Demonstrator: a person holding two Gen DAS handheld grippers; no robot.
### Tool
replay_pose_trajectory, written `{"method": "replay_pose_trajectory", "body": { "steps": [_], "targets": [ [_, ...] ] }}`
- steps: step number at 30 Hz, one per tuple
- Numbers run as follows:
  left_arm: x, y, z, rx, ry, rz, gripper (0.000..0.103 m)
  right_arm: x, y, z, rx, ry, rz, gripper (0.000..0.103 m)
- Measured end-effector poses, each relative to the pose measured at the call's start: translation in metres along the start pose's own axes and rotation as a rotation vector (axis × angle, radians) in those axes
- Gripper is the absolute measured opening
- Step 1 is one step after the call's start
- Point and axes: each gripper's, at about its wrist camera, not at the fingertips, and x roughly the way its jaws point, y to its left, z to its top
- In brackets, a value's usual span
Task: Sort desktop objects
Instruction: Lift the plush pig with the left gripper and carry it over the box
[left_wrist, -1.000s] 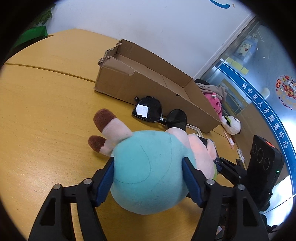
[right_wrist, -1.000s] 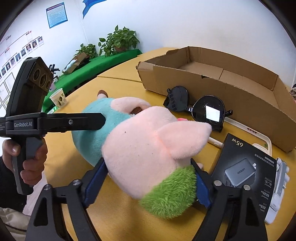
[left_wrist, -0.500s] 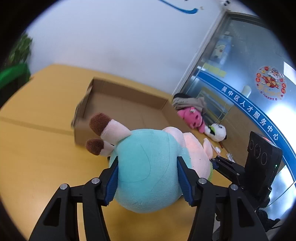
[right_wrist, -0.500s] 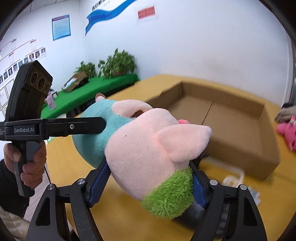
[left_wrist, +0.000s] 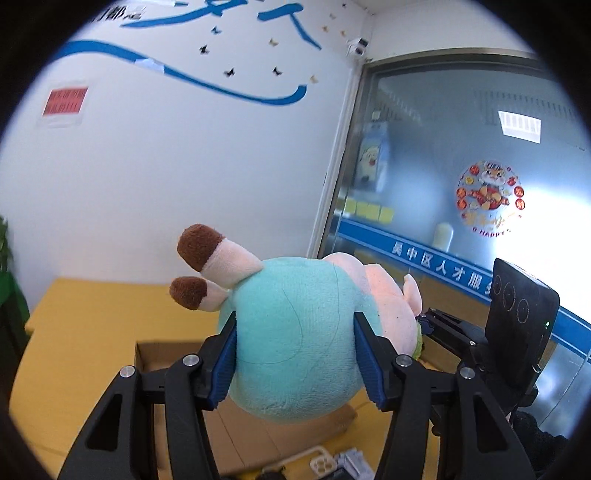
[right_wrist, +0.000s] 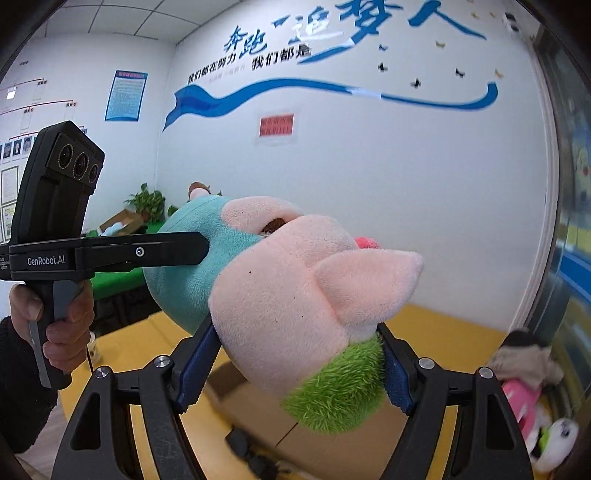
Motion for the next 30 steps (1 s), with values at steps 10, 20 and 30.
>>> {"method": "replay_pose_trajectory", "body": {
  "steps": [10, 20, 30],
  "targets": [
    [0.003, 0.007, 0.062, 0.03, -0.064, 0.026, 0.056, 0.016, -0.015, 0.073, -0.029, -0.057, 0.01, 0.082],
    [0.044, 0.048, 0.062, -0.005, -0.027, 0.065, 0.056, 0.065, -0.041, 0.069, -0.001, -0.01, 0.024, 0.082],
    [0.088, 0.084, 0.057, -0.032, 0.013, 0.095, 0.056, 0.125, -0.062, 0.058, 0.035, 0.034, 0.069, 0.083]
  ]
}}
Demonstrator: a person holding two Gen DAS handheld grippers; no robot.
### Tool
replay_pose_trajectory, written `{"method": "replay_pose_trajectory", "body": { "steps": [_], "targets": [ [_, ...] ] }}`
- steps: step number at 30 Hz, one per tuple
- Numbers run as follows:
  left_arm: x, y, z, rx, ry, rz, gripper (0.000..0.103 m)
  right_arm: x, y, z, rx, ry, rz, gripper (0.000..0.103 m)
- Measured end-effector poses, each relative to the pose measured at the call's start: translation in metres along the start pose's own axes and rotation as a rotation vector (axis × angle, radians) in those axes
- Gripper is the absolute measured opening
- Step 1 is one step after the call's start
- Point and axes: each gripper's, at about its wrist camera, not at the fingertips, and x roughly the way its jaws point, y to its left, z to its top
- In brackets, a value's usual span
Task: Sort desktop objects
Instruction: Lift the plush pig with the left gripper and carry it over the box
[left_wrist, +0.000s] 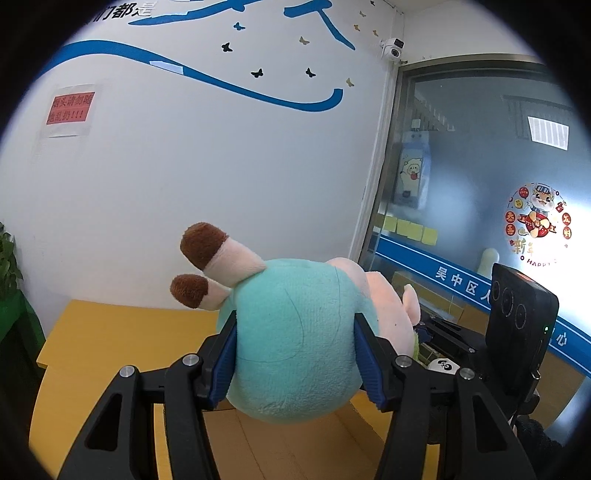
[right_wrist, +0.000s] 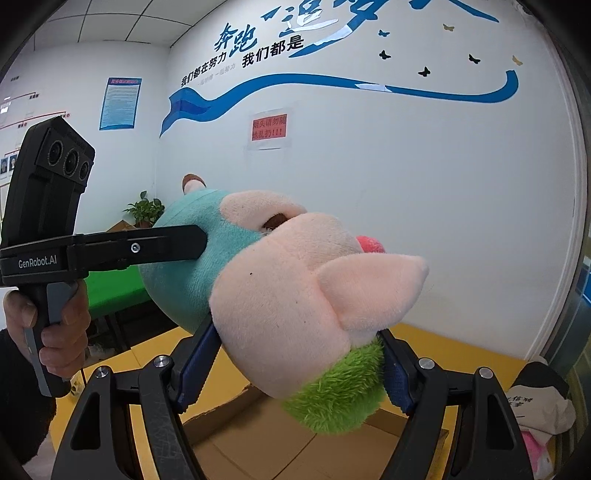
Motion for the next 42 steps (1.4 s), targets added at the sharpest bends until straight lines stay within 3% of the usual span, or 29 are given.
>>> {"method": "replay_pose_trajectory", "body": {
  "steps": [11, 20, 29, 33, 38, 42],
  "targets": [
    [0.05, 0.037, -0.01, -0.034, 0.052, 0.005, 0.056, 0.05, -0.027, -0.016, 0.039, 0.053, 0.01, 0.083],
    [0.113, 0.106, -0.046, -0.116, 0.139, 0.025, 0.056, 0.14, -0.044, -0.045, 0.108, 0.164, 0.03, 0.082],
    [0.178, 0.175, -0.128, -0.232, 0.339, 0.091, 0.056, 0.239, -0.063, -0.132, 0.229, 0.33, 0.104, 0.082],
    [0.208, 0.19, -0.164, -0.247, 0.445, 0.128, 0.056, 0.272, -0.07, -0.175, 0.286, 0.41, 0.119, 0.082],
    [0.225, 0.195, -0.191, -0.247, 0.521, 0.151, 0.056, 0.294, -0.077, -0.217, 0.316, 0.489, 0.122, 0.082],
    [0.236, 0.195, -0.202, -0.189, 0.62, 0.284, 0.059, 0.31, -0.076, -0.239, 0.326, 0.556, 0.131, 0.082]
  ]
}}
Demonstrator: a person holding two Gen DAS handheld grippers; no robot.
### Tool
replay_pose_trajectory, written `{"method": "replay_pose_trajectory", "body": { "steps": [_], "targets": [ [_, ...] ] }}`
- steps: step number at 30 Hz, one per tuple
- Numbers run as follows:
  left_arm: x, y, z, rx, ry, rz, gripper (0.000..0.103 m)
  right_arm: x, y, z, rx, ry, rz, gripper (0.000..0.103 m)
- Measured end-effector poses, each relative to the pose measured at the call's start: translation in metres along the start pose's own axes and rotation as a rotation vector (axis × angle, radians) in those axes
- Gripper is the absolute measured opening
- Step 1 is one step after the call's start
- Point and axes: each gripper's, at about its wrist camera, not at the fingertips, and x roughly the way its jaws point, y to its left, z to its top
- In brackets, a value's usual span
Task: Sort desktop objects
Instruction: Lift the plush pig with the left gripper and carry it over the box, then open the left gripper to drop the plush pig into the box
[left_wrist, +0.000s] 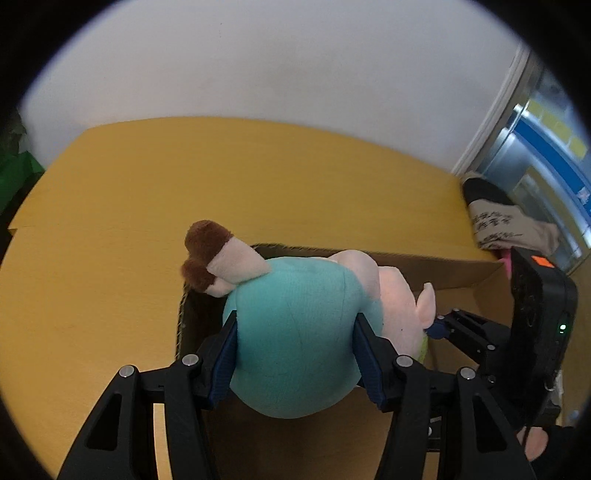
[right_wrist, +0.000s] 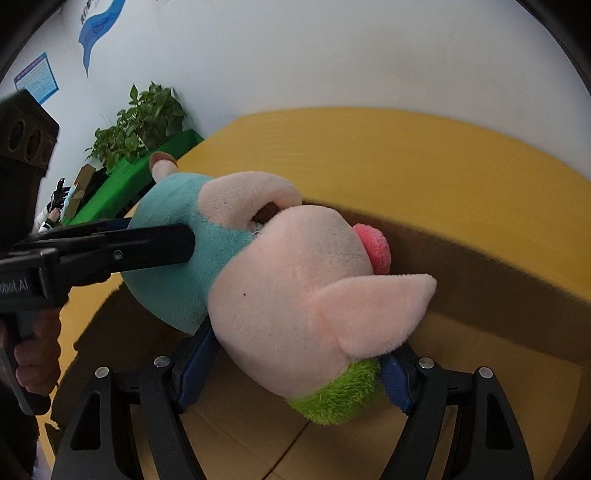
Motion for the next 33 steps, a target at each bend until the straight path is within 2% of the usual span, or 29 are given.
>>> {"method": "replay_pose_trajectory", "body": {
  "steps": [5, 9, 12, 16, 18, 19, 20, 24, 25, 26, 27, 28, 29, 30, 33],
  "targets": [
    [-0.01, 0.02, -0.002, -0.08, -0.013, -0.01, 0.065, -0.006, 0.008, 0.002, -0.016, 0.012, -0.011, 0.086],
    [-0.031, 0.026, 0.0, -0.1, -0.053, 0.011, 0.06, -0.013, 0.025, 0.011, -0.048, 0.027, -0.041, 0.09],
    [-0.074, 0.021, 0.001, -0.093, -0.167, 0.007, 0.06, -0.046, 0.042, 0.009, -0.102, 0.0, -0.088, 0.09],
    [-0.154, 0.002, -0.018, -0.045, -0.363, 0.0, 0.063, -0.114, 0.061, -0.003, -0.08, -0.091, -0.123, 0.095],
    [-0.189, -0.009, -0.037, 0.006, -0.444, 0.02, 0.073, -0.153, 0.078, -0.02, -0.094, -0.16, -0.128, 0.1],
    [-0.205, -0.016, -0.051, 0.035, -0.484, 0.046, 0.082, -0.173, 0.087, -0.033, -0.108, -0.198, -0.151, 0.103],
    [-0.219, -0.022, -0.066, 0.06, -0.519, 0.066, 0.082, -0.186, 0.097, -0.041, -0.118, -0.228, -0.175, 0.103],
    [-0.237, -0.054, -0.114, 0.12, -0.561, 0.085, 0.082, -0.235, 0.136, -0.084, -0.132, -0.337, -0.256, 0.102],
    [-0.236, -0.064, -0.123, 0.122, -0.571, 0.084, 0.08, -0.241, 0.149, -0.091, -0.14, -0.354, -0.261, 0.099],
    [-0.237, -0.072, -0.132, 0.12, -0.581, 0.074, 0.069, -0.25, 0.155, -0.104, -0.149, -0.365, -0.267, 0.094],
    [-0.237, -0.081, -0.139, 0.119, -0.587, 0.05, 0.05, -0.258, 0.159, -0.115, -0.16, -0.36, -0.279, 0.067],
    [-0.236, -0.09, -0.146, 0.124, -0.571, 0.003, 0.001, -0.263, 0.164, -0.123, -0.168, -0.34, -0.308, 0.008],
    [-0.231, -0.1, -0.149, 0.12, -0.535, -0.04, 0.0, -0.266, 0.167, -0.129, -0.164, -0.319, -0.34, 0.004],
    [-0.229, -0.106, -0.155, 0.098, -0.5, -0.067, 0.0, -0.273, 0.168, -0.137, -0.148, -0.31, -0.333, 0.004],
    [-0.225, -0.12, -0.17, 0.102, -0.459, -0.067, 0.001, -0.293, 0.169, -0.155, -0.117, -0.307, -0.297, 0.005]
  ]
}}
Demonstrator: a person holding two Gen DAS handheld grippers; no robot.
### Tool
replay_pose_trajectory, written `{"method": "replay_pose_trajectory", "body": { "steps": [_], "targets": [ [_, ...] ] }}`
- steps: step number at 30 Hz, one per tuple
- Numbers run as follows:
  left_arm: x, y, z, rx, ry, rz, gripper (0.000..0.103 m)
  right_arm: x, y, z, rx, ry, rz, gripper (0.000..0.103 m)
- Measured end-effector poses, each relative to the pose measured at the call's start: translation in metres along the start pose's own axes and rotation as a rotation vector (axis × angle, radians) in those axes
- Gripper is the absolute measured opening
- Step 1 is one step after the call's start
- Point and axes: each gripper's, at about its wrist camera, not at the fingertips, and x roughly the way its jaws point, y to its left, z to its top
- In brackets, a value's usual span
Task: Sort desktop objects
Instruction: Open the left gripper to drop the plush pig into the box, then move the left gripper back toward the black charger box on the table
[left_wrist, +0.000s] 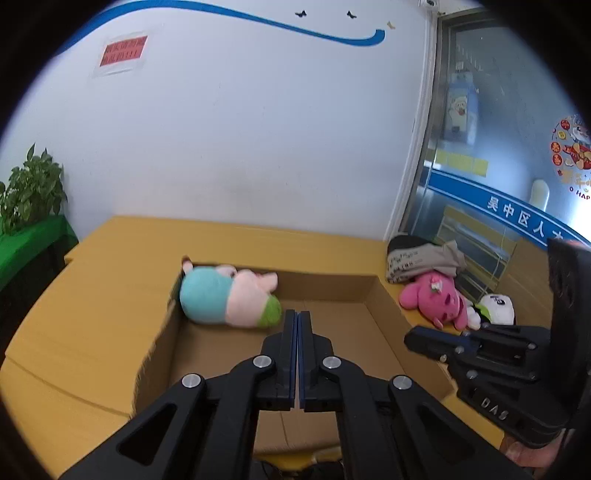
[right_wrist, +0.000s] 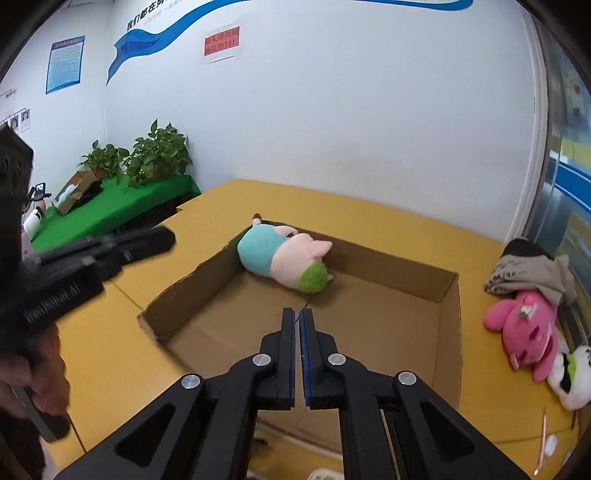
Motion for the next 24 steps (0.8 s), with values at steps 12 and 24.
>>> {"method": "replay_pose_trajectory", "body": {
  "steps": [12, 24],
  "targets": [
    [-0.055, -0.006, -0.015, -0.052, -0.121, 0.088, 0.081, -0.051, -0.009, -0.025, 0.068, -0.054, -0.108, 0.103],
    [-0.062, -0.013, -0.029, 0.037, -0.065, 0.123, 0.081, -0.053, -0.012, -0.036, 0.094, -0.017, -0.154, 0.103]
  ]
}}
